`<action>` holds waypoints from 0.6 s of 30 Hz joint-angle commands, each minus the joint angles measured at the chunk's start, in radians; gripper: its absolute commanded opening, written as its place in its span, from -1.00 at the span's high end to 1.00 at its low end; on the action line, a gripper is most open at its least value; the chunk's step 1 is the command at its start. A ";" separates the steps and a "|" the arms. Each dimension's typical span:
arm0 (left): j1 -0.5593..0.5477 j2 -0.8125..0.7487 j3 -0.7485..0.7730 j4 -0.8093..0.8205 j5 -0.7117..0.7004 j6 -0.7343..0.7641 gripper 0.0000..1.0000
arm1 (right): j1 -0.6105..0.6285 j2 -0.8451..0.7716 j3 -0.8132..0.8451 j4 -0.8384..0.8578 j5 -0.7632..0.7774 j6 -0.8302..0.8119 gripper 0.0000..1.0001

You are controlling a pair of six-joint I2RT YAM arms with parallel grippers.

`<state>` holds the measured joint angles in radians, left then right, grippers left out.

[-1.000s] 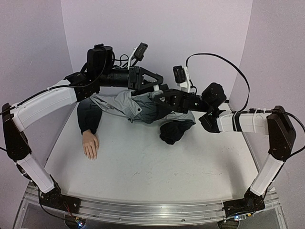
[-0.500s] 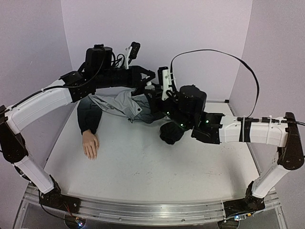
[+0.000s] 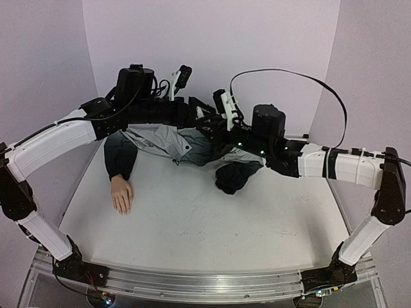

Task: Paint the nails

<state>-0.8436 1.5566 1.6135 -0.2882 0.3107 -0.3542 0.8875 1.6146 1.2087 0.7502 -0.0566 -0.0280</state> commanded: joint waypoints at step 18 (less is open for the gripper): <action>0.031 -0.074 -0.066 0.217 0.340 -0.086 -0.29 | -0.203 0.011 0.069 0.325 -1.041 0.571 1.00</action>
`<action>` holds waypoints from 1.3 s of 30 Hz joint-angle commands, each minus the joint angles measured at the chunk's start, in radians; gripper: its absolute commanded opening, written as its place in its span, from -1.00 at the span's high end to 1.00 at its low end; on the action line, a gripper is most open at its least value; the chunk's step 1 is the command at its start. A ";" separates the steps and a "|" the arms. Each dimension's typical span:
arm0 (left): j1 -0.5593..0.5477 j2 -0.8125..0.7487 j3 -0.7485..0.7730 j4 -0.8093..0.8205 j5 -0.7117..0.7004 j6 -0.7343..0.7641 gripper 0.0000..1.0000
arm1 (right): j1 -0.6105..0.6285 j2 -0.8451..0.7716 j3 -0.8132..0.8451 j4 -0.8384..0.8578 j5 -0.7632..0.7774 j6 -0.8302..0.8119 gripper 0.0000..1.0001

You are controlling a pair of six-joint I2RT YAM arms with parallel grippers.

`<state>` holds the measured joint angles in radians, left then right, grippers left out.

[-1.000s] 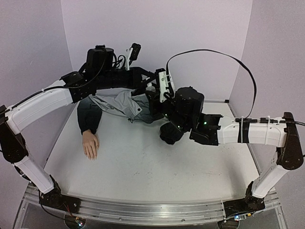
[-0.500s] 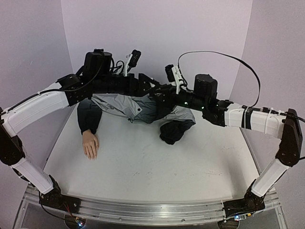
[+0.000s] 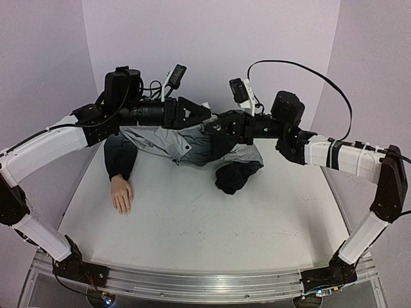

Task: Paint the nails

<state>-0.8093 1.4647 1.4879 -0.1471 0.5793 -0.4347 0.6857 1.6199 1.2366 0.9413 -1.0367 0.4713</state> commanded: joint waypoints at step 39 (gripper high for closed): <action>-0.016 0.065 0.094 -0.097 -0.191 0.006 0.91 | 0.364 -0.009 0.070 -0.048 1.478 -0.685 1.00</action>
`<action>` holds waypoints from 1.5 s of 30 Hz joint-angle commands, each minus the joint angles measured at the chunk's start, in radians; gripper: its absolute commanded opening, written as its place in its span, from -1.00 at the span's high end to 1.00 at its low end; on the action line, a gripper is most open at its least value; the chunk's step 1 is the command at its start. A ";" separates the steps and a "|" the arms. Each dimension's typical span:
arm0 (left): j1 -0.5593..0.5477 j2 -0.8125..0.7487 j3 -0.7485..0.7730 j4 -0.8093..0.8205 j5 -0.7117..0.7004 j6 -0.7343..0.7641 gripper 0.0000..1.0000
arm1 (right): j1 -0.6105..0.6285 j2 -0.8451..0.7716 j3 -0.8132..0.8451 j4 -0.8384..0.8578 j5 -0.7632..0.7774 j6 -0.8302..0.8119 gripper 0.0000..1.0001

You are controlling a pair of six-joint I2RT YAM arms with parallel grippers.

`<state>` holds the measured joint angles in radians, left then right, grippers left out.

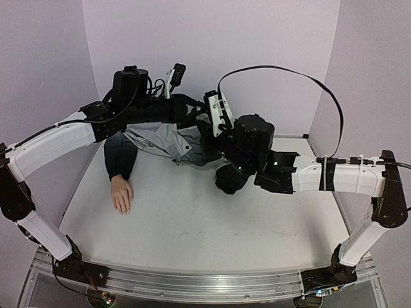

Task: Paint the nails

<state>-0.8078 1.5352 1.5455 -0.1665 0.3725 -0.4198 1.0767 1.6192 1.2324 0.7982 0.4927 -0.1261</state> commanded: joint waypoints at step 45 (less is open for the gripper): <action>0.018 -0.016 -0.027 0.144 0.295 -0.058 0.79 | -0.399 -0.004 -0.018 0.187 -1.429 0.532 1.00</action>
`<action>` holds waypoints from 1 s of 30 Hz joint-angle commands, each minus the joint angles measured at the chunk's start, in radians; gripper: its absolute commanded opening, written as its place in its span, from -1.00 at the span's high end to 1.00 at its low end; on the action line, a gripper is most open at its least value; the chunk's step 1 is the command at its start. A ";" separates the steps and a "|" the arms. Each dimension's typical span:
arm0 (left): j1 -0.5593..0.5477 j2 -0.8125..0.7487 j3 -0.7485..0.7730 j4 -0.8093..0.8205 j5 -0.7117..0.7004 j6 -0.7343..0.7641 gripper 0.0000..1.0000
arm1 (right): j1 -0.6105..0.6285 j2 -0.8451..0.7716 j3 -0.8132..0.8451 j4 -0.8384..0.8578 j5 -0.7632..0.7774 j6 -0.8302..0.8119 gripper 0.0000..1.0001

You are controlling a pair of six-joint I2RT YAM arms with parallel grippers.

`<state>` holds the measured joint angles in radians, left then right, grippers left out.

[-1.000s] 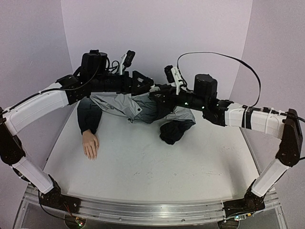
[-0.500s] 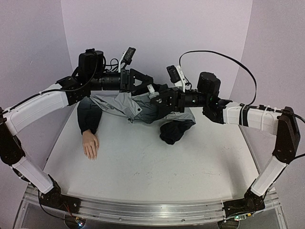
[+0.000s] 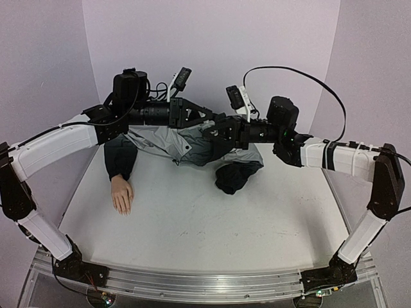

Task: Paint the nails

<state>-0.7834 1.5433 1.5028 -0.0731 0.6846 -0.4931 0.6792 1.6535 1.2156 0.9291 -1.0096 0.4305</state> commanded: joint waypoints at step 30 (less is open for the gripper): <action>0.005 -0.035 0.043 -0.108 -0.182 0.065 -0.55 | 0.079 -0.151 -0.011 -0.176 0.583 -0.370 1.00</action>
<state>-0.7784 1.5433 1.5051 -0.1261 0.4973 -0.4583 0.8669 1.5673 1.2034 0.6655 -0.0673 -0.0494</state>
